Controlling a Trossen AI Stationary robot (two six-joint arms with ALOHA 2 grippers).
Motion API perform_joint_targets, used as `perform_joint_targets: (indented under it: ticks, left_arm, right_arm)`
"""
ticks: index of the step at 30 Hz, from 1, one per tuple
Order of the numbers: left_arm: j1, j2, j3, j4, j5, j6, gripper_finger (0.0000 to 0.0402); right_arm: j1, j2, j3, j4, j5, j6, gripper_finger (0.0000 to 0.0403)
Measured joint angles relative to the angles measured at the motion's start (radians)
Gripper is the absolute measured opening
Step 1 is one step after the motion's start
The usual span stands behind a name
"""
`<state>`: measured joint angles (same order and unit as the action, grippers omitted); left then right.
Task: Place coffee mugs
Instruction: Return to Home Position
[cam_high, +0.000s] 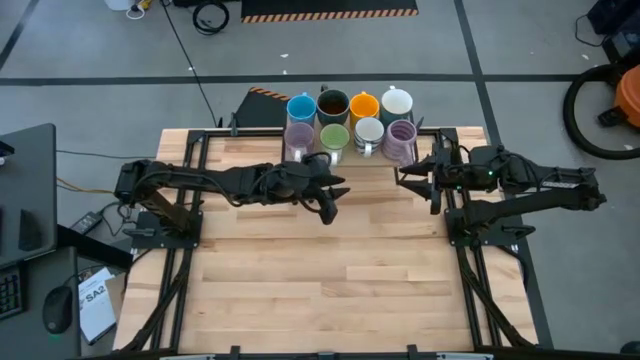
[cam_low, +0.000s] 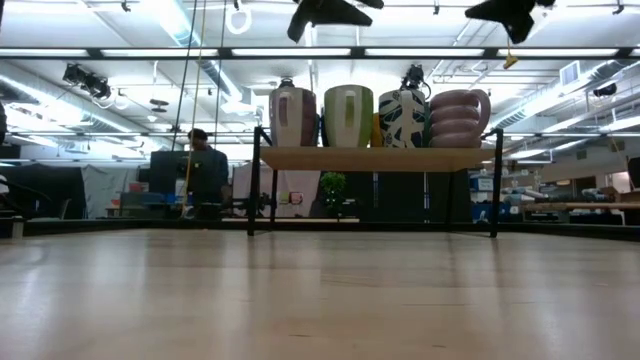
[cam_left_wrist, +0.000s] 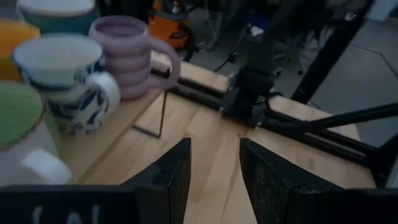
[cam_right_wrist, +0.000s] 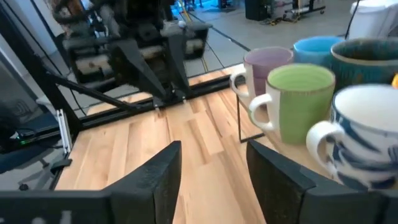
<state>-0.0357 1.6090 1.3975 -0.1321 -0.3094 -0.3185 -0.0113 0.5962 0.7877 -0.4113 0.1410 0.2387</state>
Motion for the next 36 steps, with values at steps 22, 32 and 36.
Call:
perform_joint_targets:
  ticks: [22,32,36]
  left_arm:
    - [0.042,-0.034,-0.020,-0.014,0.279,0.119,0.0142]
    - [0.036,-0.146,-0.256,0.154,0.313,0.015,0.0142]
    - [0.037,-0.263,-0.344,0.156,0.238,0.011,0.0142]
  right_arm:
    - [0.002,-0.178,-0.427,0.475,0.058,0.319,0.0165]
    - [0.002,-0.318,-0.505,0.509,0.074,0.368,0.0164]
    - [0.003,-0.387,-0.534,0.508,0.126,0.379,0.0164]
